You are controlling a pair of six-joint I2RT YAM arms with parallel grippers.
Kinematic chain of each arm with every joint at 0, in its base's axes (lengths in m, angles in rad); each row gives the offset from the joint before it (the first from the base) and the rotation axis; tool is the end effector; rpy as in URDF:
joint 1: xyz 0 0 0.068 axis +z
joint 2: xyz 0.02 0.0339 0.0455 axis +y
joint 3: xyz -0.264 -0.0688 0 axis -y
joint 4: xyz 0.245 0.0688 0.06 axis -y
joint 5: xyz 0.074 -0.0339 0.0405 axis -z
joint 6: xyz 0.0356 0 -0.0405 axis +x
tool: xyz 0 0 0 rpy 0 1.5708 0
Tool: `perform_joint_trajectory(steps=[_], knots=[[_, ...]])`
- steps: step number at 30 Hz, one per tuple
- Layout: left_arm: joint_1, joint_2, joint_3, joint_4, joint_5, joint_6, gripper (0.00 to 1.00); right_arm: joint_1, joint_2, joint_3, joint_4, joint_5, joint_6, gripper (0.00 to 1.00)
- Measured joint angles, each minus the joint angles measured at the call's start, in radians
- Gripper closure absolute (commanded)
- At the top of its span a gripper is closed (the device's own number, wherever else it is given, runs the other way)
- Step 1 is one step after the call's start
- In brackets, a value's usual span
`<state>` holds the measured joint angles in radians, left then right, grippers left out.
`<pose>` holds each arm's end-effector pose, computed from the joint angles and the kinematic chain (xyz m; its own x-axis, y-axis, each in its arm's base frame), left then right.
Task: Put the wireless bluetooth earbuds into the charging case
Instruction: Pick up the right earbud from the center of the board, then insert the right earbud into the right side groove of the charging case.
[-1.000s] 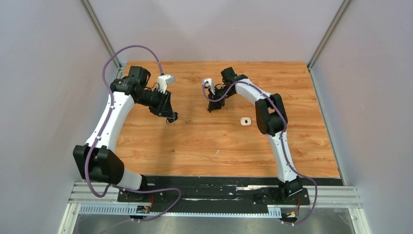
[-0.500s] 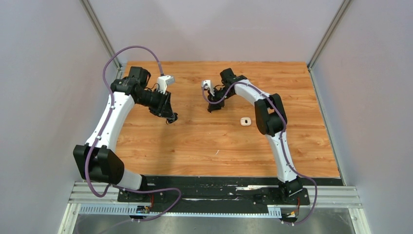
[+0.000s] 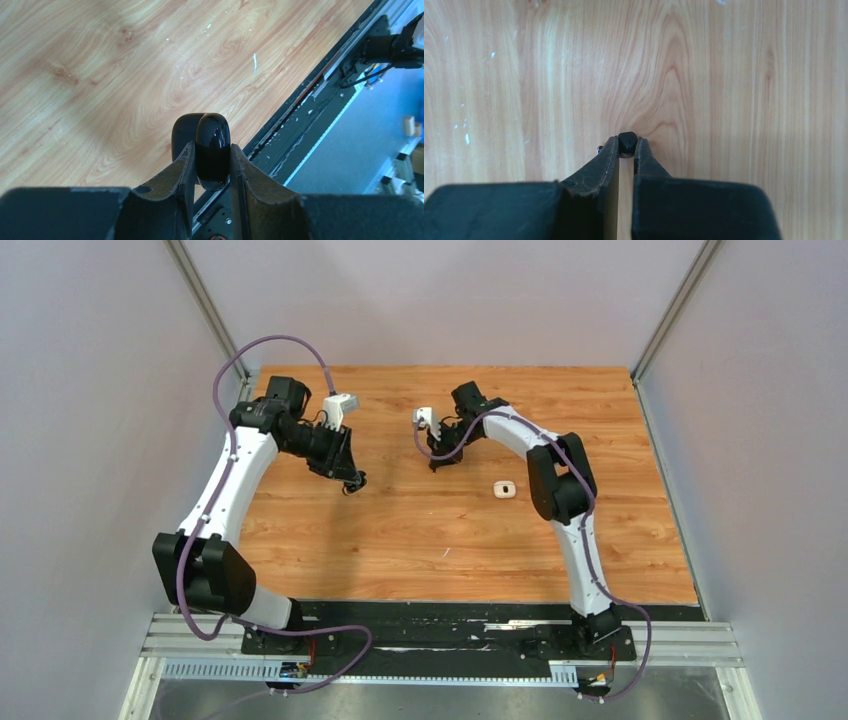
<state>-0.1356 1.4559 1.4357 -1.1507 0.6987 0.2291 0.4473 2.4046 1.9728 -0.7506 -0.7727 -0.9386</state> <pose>0.2697 -0.0599 0.3375 -0.8089 0.2859 -0.5137 0.5497 0.6776 -0.4886 0.4408 0.2390 0.1508 -0.0510 -0.6651 -0.7450 -0.9970 -0.0090 0.0763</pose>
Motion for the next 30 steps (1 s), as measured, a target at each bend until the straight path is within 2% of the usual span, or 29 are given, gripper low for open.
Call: perform_joint_trajectory(steps=[3,6,11,14,17,22,30], knots=[[0.0,0.037,0.006,0.019,0.022,-0.046,1.0,0.003,-0.143,-0.188,0.111,0.074,0.006,1.0],[0.0,0.108,0.013,0.078,0.056,-0.115,1.0,0.011,-0.371,-0.425,0.287,0.137,0.014,1.0],[-0.032,0.216,0.018,0.22,0.095,-0.256,1.0,0.063,-0.793,-0.769,0.711,0.244,0.011,1.0],[-0.069,0.255,0.019,0.303,0.127,-0.333,1.0,0.149,-0.935,-0.904,0.904,0.302,-0.024,1.0],[-0.1,0.277,0.016,0.385,0.163,-0.405,1.0,0.237,-0.998,-1.021,1.03,0.352,-0.069,1.0],[-0.135,0.281,-0.013,0.498,0.249,-0.491,1.0,0.319,-1.007,-1.162,1.136,0.426,-0.144,1.0],[-0.144,0.28,-0.069,0.546,0.336,-0.539,1.0,0.362,-1.007,-1.236,1.264,0.492,-0.233,1.0]])
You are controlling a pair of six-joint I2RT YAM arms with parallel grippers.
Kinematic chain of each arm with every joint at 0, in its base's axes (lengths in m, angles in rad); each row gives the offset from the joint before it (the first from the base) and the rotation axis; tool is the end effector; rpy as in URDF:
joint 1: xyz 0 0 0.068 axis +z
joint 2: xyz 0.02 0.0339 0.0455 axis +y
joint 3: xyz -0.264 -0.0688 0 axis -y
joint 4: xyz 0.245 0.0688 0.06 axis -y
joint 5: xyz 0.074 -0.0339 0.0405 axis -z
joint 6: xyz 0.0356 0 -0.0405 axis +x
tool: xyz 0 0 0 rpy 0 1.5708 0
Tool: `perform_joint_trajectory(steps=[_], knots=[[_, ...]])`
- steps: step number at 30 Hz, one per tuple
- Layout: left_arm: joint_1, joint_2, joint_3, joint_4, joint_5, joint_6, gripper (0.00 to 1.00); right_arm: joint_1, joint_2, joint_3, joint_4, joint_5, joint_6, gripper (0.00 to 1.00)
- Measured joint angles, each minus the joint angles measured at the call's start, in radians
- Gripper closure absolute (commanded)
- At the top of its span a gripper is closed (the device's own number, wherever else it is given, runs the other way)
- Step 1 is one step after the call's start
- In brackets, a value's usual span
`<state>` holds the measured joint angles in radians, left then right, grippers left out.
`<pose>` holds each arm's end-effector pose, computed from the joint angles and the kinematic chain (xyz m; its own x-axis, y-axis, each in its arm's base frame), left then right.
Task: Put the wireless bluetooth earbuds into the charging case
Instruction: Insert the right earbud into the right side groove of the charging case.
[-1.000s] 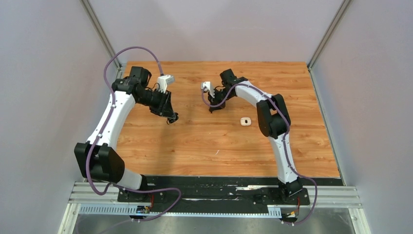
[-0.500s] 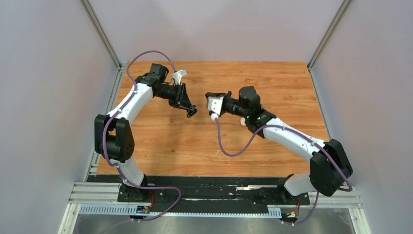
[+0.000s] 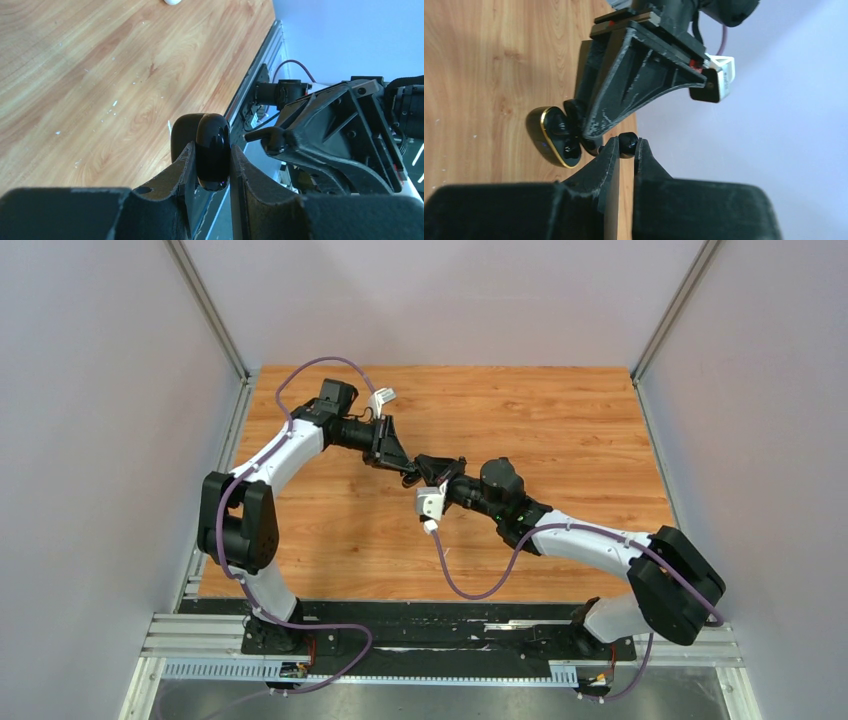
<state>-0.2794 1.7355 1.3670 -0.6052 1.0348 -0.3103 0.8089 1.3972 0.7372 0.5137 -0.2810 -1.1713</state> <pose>0.3427 -0.1302 0.2654 -0.9418 0.1080 -0.3183 0.3339 0.4101 -0.8487 0.2081 0.2324 0.2549 0.7757 -0.4692 -0.4220 -0.4368 0.0836 -0.8957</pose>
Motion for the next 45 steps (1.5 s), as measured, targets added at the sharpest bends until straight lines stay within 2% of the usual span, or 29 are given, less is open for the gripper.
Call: perform_joint_trajectory(steps=[7,17,29,45], knots=[[-0.002,-0.004,-0.021,0.03,0.05,-0.04,1.0,0.0,0.0,-0.004,0.045,0.022,-0.006,1.0],[-0.002,-0.005,-0.086,0.186,0.166,-0.187,1.0,0.0,-0.036,-0.032,0.052,0.03,-0.005,1.0],[-0.002,-0.005,-0.091,0.259,0.212,-0.246,1.0,0.0,-0.107,-0.037,0.01,0.043,0.03,1.0],[-0.002,-0.004,-0.123,0.384,0.275,-0.365,1.0,0.0,-0.109,-0.051,-0.041,0.029,0.035,1.0]])
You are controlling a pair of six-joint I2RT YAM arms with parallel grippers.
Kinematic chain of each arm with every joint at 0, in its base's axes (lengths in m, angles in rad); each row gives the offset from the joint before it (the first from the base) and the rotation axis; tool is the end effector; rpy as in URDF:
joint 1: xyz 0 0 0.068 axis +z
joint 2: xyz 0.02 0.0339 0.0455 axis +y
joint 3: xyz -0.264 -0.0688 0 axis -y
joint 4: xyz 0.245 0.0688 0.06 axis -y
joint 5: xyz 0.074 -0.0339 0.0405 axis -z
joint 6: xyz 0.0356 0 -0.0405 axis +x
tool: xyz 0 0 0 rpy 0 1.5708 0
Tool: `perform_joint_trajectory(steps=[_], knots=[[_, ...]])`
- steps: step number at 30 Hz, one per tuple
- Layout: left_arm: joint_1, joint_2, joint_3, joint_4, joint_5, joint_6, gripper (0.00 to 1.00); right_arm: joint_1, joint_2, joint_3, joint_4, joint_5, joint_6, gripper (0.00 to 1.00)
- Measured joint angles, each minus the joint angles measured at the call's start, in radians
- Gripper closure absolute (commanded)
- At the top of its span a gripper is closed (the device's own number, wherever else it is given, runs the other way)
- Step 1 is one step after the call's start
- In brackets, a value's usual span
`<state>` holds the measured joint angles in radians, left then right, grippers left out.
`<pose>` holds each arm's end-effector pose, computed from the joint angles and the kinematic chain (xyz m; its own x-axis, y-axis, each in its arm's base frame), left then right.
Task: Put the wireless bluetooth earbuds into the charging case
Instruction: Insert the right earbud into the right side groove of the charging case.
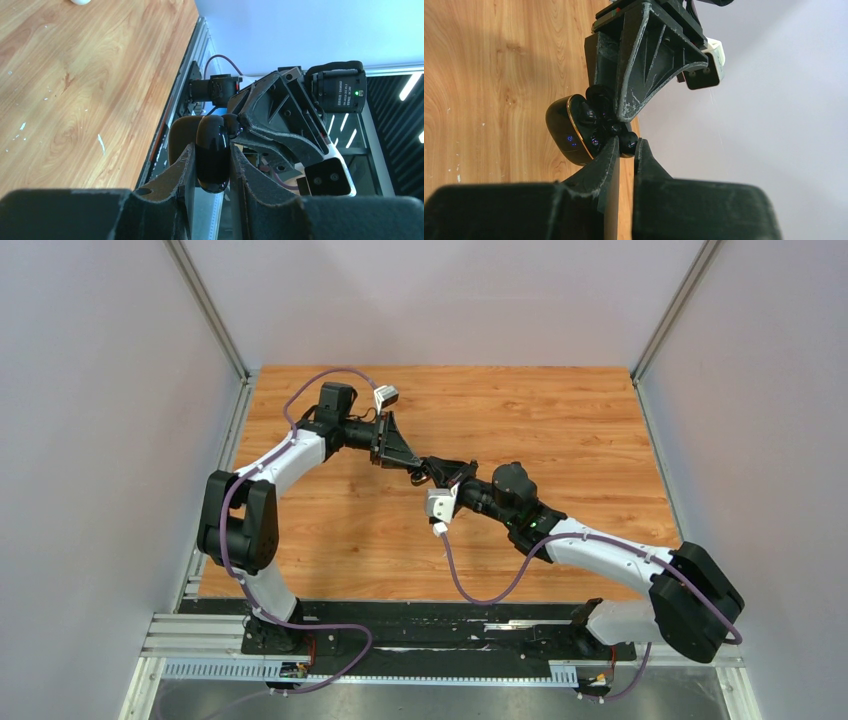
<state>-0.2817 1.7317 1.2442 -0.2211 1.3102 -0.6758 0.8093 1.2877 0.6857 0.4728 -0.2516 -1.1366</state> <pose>0.3459 -0.1359 0.2582 -0.9733 0.1139 -0.1991 0.2147 0.1471 -0.9655 0.1935 0.2158 0.2637 0.7531 -0.4834 -0.4463 -0.4472 0.1214 -0.8862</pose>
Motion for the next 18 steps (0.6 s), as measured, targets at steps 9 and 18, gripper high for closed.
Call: perform_joint_trajectory(steps=[9,18], knots=[[0.0,0.0,-0.002,0.048,0.016,-0.047,1.0,0.0,0.0,-0.001,0.012,-0.002,-0.045,1.0],[0.0,0.017,-0.008,0.09,0.025,-0.093,1.0,-0.001,-0.001,0.006,-0.022,-0.021,-0.067,0.93]])
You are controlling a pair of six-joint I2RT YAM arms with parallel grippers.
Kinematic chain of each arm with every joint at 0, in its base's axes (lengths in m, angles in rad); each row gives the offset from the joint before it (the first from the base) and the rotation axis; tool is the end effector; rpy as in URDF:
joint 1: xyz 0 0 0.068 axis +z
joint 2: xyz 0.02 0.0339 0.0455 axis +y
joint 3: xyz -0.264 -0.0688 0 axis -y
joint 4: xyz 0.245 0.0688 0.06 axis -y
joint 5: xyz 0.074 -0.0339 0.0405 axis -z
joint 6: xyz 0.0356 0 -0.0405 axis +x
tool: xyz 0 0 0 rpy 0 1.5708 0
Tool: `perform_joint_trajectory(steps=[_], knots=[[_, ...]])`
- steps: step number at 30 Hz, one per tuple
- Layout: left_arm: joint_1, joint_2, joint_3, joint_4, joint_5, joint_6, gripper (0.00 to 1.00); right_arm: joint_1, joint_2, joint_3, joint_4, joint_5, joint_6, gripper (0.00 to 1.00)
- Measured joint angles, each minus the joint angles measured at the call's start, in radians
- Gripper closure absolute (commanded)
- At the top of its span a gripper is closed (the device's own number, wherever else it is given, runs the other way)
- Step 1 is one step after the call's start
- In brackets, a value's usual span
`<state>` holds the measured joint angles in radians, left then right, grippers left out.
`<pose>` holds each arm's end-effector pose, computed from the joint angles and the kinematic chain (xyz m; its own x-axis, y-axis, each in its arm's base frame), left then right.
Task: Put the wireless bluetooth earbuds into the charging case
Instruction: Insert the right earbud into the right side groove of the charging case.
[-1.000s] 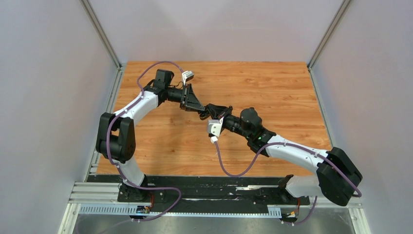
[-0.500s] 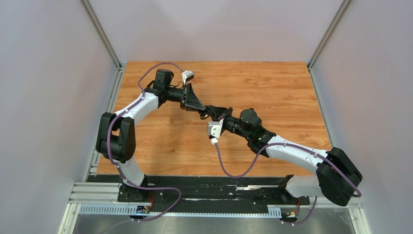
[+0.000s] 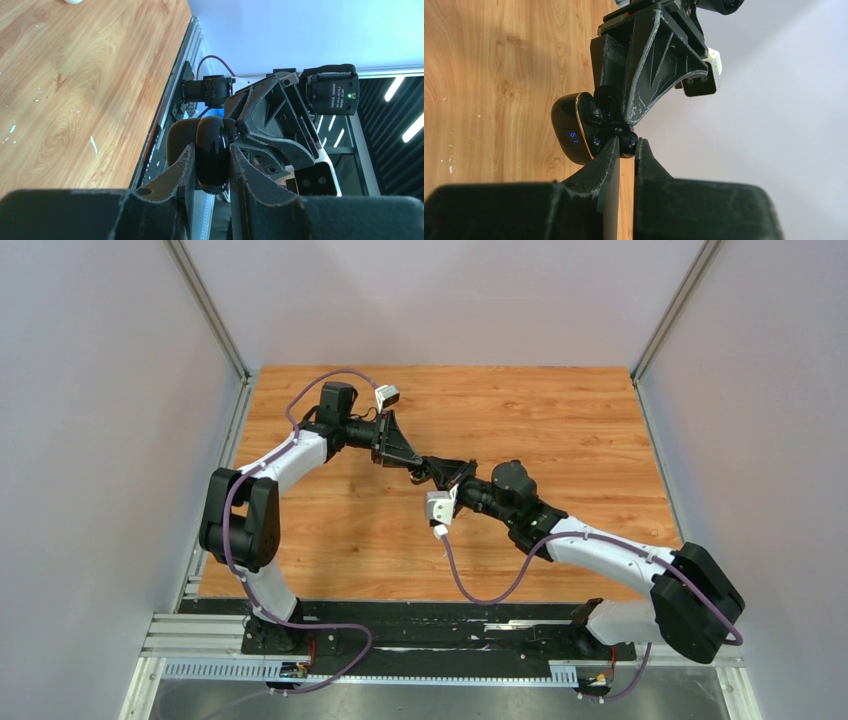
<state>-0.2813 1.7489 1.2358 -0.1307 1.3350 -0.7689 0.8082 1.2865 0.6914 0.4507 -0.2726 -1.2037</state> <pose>0.3511 -0.1375 0.2559 -0.9790 0.1138 -0.1690 0.1826 0.1220 -0.9756 0.1931 0.2160 0.2637 0.7861 -0.4785 -0.3913 -0.4088 0.0725 -0.9098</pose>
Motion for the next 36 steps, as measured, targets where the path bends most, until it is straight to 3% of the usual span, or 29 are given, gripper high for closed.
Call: perform_joint_trajectory(steps=[3,5,11,23,36], knots=[[0.0,0.0,-0.002,0.002,0.001,-0.005,1.0,0.0,-0.002,0.019,-0.042,-0.006,0.002,0.93],[0.0,0.0,-0.005,0.002,0.004,-0.008,1.0,0.0,-0.002,0.029,-0.061,-0.01,0.004,1.0],[0.0,0.0,-0.005,0.009,0.014,-0.016,1.0,0.0,-0.009,0.031,-0.073,-0.021,0.001,1.0],[0.001,0.0,-0.03,0.108,0.048,-0.095,1.0,-0.011,-0.001,-0.051,0.104,-0.059,-0.112,1.0],[0.002,0.021,-0.031,0.169,0.071,-0.174,1.0,-0.033,0.003,-0.065,0.122,-0.117,-0.204,1.0]])
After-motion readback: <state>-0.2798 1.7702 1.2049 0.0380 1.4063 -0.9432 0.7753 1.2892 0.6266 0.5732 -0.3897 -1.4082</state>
